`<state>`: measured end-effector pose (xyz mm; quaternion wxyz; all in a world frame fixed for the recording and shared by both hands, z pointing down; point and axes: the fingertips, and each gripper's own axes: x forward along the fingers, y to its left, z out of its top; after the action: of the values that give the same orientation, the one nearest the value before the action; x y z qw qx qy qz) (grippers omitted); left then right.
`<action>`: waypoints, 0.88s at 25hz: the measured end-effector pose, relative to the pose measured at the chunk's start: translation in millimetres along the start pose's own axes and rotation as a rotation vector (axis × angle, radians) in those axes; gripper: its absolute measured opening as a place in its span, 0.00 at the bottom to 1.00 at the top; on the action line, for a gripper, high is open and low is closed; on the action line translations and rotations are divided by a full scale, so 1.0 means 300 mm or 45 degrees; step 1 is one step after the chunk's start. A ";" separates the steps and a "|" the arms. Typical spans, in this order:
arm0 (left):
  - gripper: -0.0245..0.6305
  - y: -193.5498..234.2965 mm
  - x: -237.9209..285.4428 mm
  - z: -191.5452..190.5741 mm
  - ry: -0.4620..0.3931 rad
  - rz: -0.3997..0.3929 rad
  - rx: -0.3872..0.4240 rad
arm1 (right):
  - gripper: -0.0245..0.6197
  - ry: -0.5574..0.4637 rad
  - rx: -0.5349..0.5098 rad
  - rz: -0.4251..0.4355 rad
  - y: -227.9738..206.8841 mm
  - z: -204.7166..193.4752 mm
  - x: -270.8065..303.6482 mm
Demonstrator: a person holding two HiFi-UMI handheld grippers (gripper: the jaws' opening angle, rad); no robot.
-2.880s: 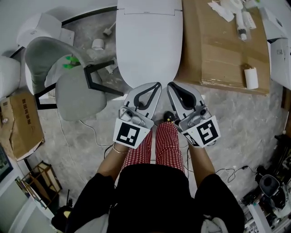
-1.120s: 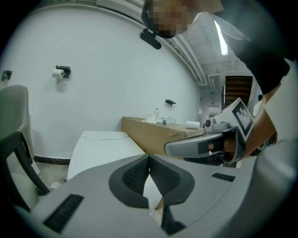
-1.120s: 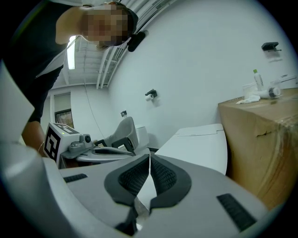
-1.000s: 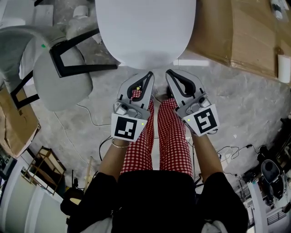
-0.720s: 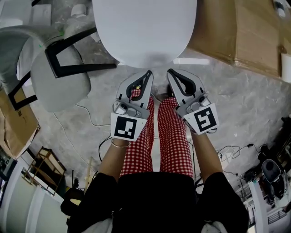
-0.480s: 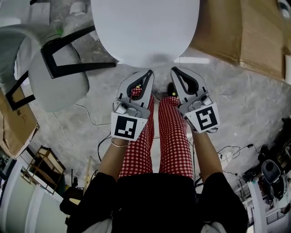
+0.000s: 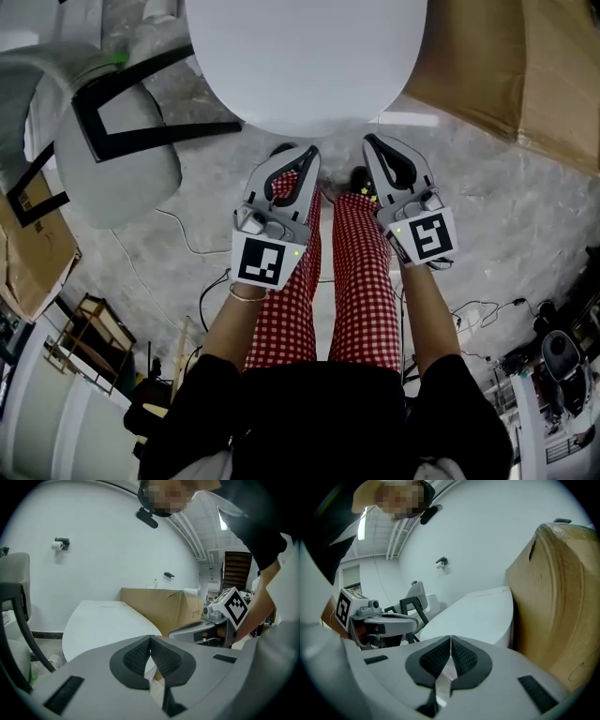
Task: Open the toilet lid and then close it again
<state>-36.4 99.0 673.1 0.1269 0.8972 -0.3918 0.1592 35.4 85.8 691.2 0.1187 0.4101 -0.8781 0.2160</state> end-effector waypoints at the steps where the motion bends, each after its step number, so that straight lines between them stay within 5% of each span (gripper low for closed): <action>1: 0.04 0.002 0.000 -0.007 -0.001 0.003 -0.011 | 0.07 0.004 0.004 -0.003 -0.002 -0.011 0.001; 22: 0.04 0.023 0.016 -0.066 -0.011 0.015 -0.002 | 0.07 0.108 0.023 -0.030 -0.037 -0.188 0.067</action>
<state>-42.0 98.2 694.0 0.1252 0.8954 -0.3977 0.1559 33.0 92.9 751.8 0.1546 0.4120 -0.8654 0.2395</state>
